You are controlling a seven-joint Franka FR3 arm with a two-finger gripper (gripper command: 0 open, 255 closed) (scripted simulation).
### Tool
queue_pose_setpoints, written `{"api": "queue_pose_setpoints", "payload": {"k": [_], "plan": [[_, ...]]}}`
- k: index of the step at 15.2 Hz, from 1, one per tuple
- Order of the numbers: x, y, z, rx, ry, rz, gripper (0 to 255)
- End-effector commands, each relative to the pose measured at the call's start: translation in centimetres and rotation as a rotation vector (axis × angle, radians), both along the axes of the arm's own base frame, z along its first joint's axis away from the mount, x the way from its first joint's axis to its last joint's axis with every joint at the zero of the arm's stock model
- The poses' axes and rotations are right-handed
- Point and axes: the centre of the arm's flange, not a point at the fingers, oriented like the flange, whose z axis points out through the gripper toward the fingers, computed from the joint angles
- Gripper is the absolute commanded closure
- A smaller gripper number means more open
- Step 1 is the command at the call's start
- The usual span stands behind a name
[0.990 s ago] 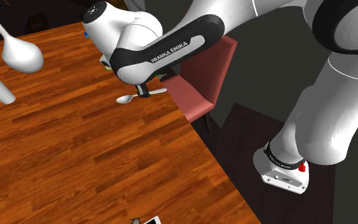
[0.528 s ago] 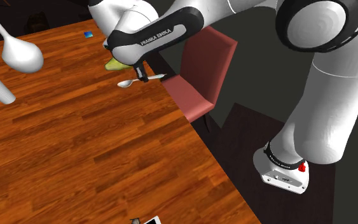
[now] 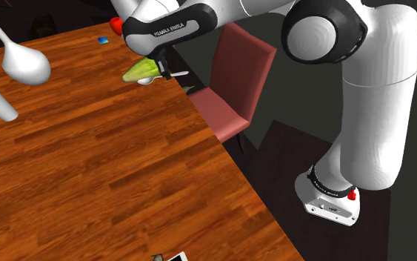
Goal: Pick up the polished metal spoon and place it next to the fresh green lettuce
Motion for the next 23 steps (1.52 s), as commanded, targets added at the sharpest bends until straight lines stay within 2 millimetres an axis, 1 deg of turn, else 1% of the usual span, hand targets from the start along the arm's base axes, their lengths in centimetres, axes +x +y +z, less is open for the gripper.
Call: {"api": "queue_pose_setpoints", "payload": {"k": [1,23], "plan": [[0.3,-0.2,-0.8,0.000,0.000,0.001,255],[0.3,-0.2,-12.4,0.000,0.000,0.001,255]]}}
